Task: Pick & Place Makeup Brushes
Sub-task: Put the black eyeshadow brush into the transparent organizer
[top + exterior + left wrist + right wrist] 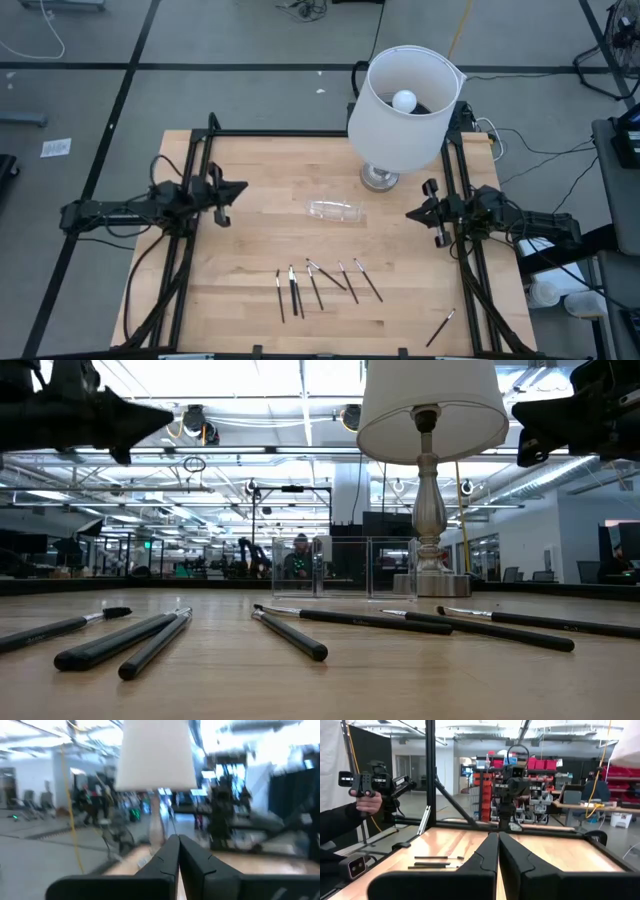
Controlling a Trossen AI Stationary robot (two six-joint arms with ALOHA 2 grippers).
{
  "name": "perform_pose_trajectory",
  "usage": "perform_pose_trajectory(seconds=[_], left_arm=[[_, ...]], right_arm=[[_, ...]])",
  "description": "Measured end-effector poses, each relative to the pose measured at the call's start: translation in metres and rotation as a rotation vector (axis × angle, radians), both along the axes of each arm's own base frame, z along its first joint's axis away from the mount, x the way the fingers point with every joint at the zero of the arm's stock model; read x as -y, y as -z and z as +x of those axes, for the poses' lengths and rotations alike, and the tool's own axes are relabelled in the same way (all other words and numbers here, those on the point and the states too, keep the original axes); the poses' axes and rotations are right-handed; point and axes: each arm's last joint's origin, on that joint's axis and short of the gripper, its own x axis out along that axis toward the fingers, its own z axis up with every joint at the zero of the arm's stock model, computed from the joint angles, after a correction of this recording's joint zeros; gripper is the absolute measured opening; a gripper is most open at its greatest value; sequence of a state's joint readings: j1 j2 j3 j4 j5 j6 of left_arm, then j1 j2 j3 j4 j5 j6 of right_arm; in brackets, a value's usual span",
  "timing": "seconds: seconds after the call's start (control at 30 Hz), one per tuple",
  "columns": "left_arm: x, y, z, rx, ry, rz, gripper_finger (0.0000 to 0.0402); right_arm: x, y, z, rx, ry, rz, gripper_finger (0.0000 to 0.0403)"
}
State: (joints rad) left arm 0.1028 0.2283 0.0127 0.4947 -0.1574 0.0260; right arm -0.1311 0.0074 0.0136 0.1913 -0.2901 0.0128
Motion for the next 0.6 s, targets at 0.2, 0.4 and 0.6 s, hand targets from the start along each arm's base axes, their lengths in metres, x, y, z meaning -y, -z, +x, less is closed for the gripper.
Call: perform_pose_trajectory(seconds=[0.2, 0.4, 0.6], left_arm=[[0.0, -0.0063, -0.0012, 0.072, 0.004, -0.012, 0.0017], [-0.0001, -0.0034, -0.0001, 0.022, -0.018, 0.051, 0.0017], [0.0007, 0.0, 0.0012, -0.063, -0.039, 0.249, 0.0017]], right_arm=[[-0.0001, -0.005, -0.001, 0.053, 0.0, -0.006, 0.0], [-0.0003, -0.0093, -0.0022, 0.099, 0.0, -0.012, 0.0], [0.0009, -0.0084, -0.0014, 0.095, 0.048, -0.045, 0.0]])
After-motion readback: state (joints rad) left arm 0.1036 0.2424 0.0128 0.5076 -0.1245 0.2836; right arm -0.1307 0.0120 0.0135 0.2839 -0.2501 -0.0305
